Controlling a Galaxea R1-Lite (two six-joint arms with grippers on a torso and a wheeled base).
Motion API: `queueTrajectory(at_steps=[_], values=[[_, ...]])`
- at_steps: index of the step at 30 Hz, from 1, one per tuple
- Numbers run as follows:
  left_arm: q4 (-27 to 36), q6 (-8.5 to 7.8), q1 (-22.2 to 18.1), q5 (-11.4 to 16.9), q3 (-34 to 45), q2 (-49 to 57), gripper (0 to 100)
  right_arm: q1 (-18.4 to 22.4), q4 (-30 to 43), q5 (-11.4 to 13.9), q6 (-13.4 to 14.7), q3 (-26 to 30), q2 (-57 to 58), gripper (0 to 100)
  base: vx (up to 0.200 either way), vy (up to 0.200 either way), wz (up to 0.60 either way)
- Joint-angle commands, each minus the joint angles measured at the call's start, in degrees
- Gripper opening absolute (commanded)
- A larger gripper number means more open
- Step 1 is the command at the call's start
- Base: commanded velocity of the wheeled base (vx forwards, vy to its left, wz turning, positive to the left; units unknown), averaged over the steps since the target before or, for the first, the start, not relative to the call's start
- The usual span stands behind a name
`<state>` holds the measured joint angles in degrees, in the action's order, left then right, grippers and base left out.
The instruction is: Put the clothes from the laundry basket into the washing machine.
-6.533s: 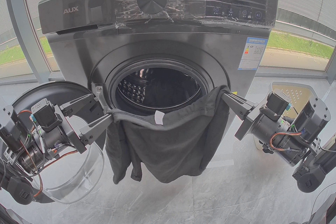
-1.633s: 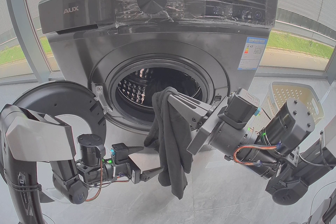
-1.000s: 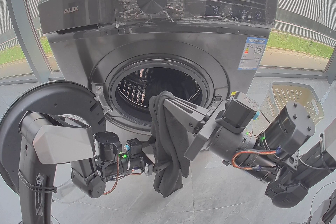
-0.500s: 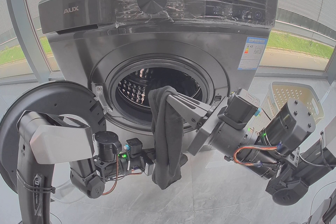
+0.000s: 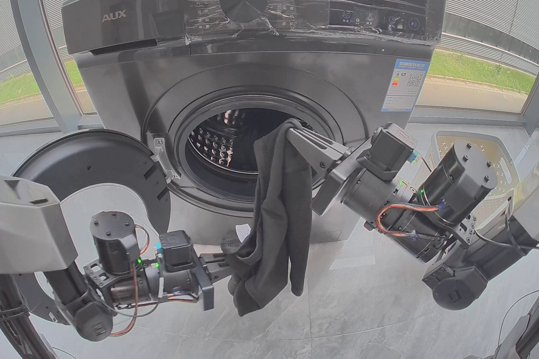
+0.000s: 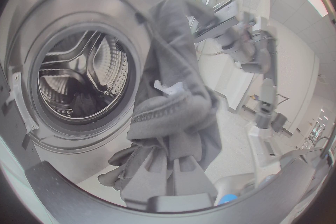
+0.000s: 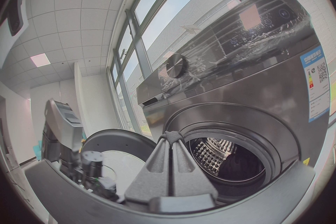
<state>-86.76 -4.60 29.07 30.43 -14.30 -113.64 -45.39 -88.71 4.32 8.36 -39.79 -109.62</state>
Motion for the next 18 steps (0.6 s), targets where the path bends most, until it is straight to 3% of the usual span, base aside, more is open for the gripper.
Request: queueTrajectory(at_steps=[1, 4, 6, 7, 11, 14, 18], values=[[0.0, 0.2, 0.9, 4.1, 8.8, 14.2, 0, 1.9, 0.0, -0.1, 1.1, -1.3, -3.1, 0, 0.0, 0.0, 0.0], [0.0, 1.34, 0.9, 7.1, 10.3, 18.5, 0, 1.9, 0.0, -0.3, 1.1, -1.5, -4.3, 0, 0.0, 0.0, 0.0], [0.0, 1.34, 0.9, 7.1, 10.3, 18.5, 0, 1.9, 0.0, -0.3, 1.1, -1.5, -4.3, 0, 0.0, 0.0, 0.0], [0.0, 3.45, 1.0, 7.6, 10.3, 20.7, 0, 1.7, 0.0, -0.4, 1.1, -1.5, -5.6, 0, 0.0, 0.0, 0.0], [0.0, 3.98, 0.3, 7.6, 9.6, 21.8, 0, 1.9, -0.1, -0.5, 1.2, -1.1, -7.9, 0, 0.0, 0.0, 0.0], [0.0, 5.3, 0.2, 7.5, 8.9, 22.1, 0, 1.6, -0.1, -0.5, 1.2, 0.0, -9.7, 0, 0.0, 0.0, 0.0], [0.0, 5.56, 0.2, 7.3, 8.1, 22.2, 0, 1.0, -0.1, -0.4, 1.2, 2.8, -10.1, 0, 0.0, 0.0, 0.0]])
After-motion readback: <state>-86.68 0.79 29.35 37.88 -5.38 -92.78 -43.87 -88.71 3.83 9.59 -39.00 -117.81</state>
